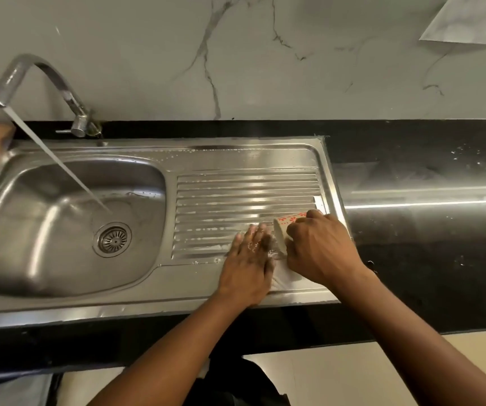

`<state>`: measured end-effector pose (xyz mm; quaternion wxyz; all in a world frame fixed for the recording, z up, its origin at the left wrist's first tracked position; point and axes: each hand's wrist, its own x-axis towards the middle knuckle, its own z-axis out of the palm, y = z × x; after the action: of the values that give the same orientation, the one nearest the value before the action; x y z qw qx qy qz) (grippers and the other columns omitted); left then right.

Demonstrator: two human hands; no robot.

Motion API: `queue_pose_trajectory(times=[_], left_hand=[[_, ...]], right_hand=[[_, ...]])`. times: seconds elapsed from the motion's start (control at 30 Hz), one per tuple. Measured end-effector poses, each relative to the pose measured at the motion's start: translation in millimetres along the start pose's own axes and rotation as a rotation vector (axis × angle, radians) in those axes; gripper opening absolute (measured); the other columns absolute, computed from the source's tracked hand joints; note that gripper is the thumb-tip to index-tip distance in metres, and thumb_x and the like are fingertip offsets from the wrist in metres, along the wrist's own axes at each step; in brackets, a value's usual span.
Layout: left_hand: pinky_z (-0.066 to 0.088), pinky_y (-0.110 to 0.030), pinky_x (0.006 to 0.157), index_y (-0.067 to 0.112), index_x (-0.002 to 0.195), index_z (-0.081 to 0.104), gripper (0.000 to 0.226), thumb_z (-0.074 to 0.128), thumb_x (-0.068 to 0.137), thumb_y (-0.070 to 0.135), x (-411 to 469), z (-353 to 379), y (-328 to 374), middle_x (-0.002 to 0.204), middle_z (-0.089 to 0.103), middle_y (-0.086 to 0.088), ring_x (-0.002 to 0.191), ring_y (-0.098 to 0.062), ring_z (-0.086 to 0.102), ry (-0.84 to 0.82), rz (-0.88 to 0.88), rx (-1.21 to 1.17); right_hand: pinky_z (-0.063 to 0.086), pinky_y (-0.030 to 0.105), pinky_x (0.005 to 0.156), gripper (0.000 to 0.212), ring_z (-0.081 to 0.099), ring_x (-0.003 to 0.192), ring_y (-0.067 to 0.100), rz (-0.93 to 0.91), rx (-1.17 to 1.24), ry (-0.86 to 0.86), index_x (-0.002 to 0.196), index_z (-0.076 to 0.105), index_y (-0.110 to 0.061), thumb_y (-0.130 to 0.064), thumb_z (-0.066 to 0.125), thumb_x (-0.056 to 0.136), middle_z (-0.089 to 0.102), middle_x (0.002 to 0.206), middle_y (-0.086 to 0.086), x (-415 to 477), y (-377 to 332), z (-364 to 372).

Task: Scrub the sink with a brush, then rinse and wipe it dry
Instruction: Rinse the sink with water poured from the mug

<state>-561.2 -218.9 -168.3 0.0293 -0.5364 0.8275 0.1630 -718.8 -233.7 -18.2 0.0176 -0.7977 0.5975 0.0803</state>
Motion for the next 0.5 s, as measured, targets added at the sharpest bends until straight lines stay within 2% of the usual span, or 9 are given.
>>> queue_pose_trajectory(times=[0.13, 0.23, 0.33, 0.43, 0.5], left_hand=[[-0.01, -0.047, 0.129, 0.021, 0.163, -0.017, 0.066, 0.002, 0.107, 0.05, -27, -4, -41, 0.17, -0.027, 0.0, 0.156, -0.019, -0.028, 0.023, -0.107, -0.03], [-0.009, -0.047, 0.129, 0.02, 0.162, -0.019, 0.068, -0.001, 0.105, 0.053, -48, -7, -75, 0.169, -0.029, -0.001, 0.155, -0.02, -0.03, 0.019, -0.172, -0.019], [-0.008, -0.047, 0.129, 0.021, 0.162, -0.018, 0.067, 0.002, 0.106, 0.052, -65, -12, -106, 0.169, -0.029, 0.001, 0.155, -0.02, -0.029, 0.016, -0.237, -0.041], [-0.005, -0.046, 0.13, 0.02, 0.163, -0.016, 0.068, 0.009, 0.108, 0.051, -81, -17, -136, 0.17, -0.025, -0.001, 0.157, -0.021, -0.023, 0.014, -0.304, -0.088], [-0.002, -0.046, 0.13, 0.018, 0.165, -0.011, 0.07, 0.01, 0.107, 0.052, -90, -18, -158, 0.172, -0.019, -0.003, 0.159, -0.021, -0.018, -0.001, -0.334, -0.117]], right_hand=[[0.048, 0.036, 0.075, 0.026, 0.062, 0.093, 0.023, 0.021, 0.008, 0.07, 0.084, 0.072, -0.018, -0.035, 0.053, 0.092, 0.073, 0.088, 0.001, 1, -10, 1], [0.05, 0.034, 0.064, 0.027, 0.062, 0.094, 0.024, 0.082, 0.139, 0.13, 0.085, 0.07, -0.016, -0.035, 0.054, 0.095, 0.072, 0.09, 0.001, 5, -18, 0], [0.054, 0.037, 0.064, 0.026, 0.063, 0.09, 0.026, 0.167, 0.274, 0.135, 0.093, 0.071, -0.015, -0.035, 0.056, 0.098, 0.071, 0.093, 0.004, 14, -32, -2], [0.053, 0.036, 0.062, 0.027, 0.064, 0.075, 0.027, 0.245, 0.494, 0.082, 0.087, 0.069, -0.017, -0.039, 0.057, 0.099, 0.07, 0.083, 0.004, 29, -49, -6], [0.044, 0.033, 0.057, 0.03, 0.061, 0.069, 0.023, 0.268, 0.724, 0.039, 0.077, 0.064, -0.017, -0.036, 0.06, 0.1, 0.066, 0.073, 0.001, 39, -64, -10]])
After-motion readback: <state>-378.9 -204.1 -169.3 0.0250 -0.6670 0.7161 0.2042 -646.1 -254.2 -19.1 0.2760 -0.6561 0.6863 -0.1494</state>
